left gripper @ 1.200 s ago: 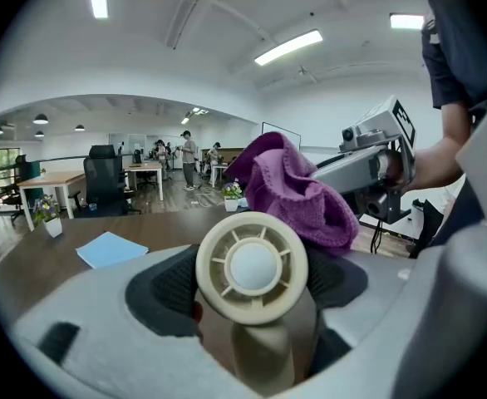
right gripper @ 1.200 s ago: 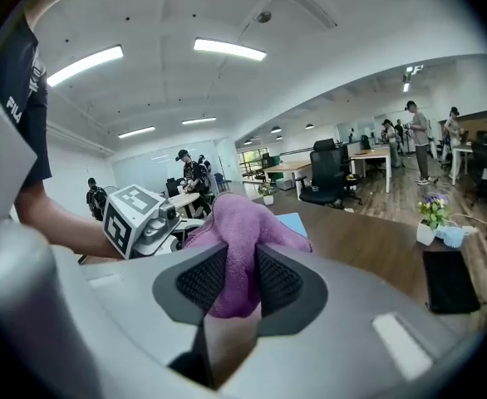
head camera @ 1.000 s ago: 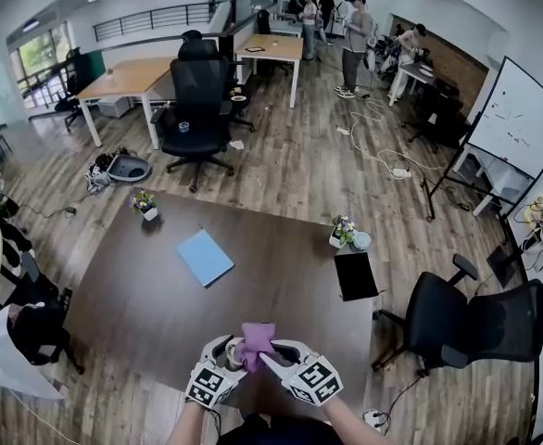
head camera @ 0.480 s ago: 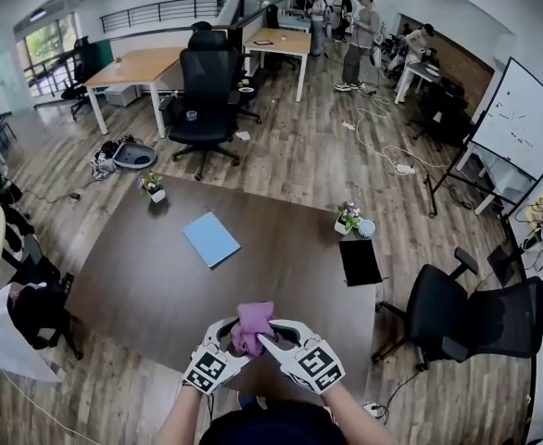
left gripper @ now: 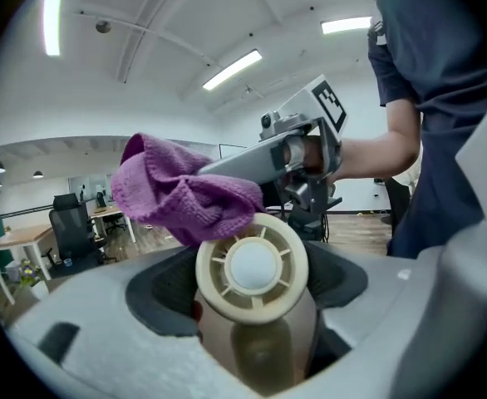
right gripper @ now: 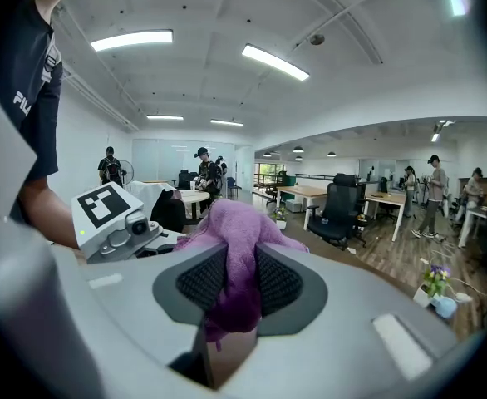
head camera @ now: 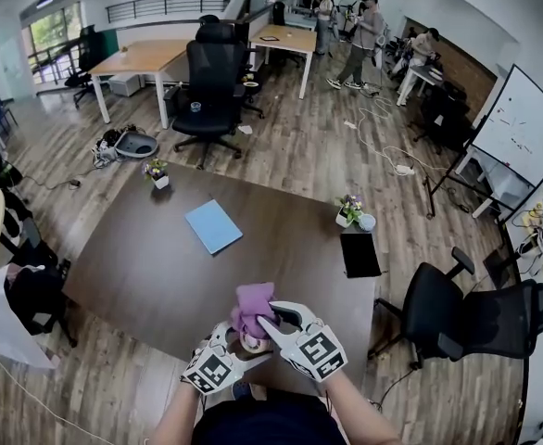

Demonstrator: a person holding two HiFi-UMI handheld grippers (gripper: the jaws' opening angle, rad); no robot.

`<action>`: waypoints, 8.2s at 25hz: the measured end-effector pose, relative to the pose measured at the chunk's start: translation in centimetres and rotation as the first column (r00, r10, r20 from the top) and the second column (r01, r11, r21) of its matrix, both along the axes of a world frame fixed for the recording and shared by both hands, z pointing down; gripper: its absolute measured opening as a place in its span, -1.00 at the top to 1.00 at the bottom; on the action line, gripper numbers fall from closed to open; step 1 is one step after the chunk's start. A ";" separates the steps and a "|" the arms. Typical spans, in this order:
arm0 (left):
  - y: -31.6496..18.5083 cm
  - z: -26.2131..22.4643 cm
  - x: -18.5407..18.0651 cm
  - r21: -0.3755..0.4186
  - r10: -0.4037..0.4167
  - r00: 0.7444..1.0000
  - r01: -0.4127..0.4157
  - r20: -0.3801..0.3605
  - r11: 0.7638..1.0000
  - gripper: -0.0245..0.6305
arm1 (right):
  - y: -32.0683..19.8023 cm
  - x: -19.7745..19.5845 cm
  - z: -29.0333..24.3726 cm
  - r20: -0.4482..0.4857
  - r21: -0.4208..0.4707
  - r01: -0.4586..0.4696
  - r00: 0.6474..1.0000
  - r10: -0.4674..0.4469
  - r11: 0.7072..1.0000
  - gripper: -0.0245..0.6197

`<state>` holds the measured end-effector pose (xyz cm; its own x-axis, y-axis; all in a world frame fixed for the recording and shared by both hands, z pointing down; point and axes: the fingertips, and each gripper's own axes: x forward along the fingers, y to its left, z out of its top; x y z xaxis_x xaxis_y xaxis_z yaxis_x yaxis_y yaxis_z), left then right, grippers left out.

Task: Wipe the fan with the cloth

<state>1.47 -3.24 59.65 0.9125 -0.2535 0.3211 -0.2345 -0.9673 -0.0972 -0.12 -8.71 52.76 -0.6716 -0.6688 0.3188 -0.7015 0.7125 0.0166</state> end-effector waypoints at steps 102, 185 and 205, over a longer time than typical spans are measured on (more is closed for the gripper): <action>-3.8 -5.4 -4.1 -0.285 -0.184 0.896 0.067 -0.404 0.956 -0.23 | 1.3 1.3 -3.7 0.234 -0.005 -0.063 0.970 0.063 0.998 0.60; -8.4 11.5 -10.7 -0.472 -0.495 0.868 0.445 0.021 0.761 -0.23 | 1.7 1.6 13.6 -0.026 -0.338 -0.135 0.991 0.135 0.931 0.60; -7.8 23.7 -11.8 -0.260 -0.243 0.783 0.454 0.573 0.852 -0.23 | 2.9 2.1 18.6 -0.123 -0.414 -0.169 0.984 0.128 0.894 0.60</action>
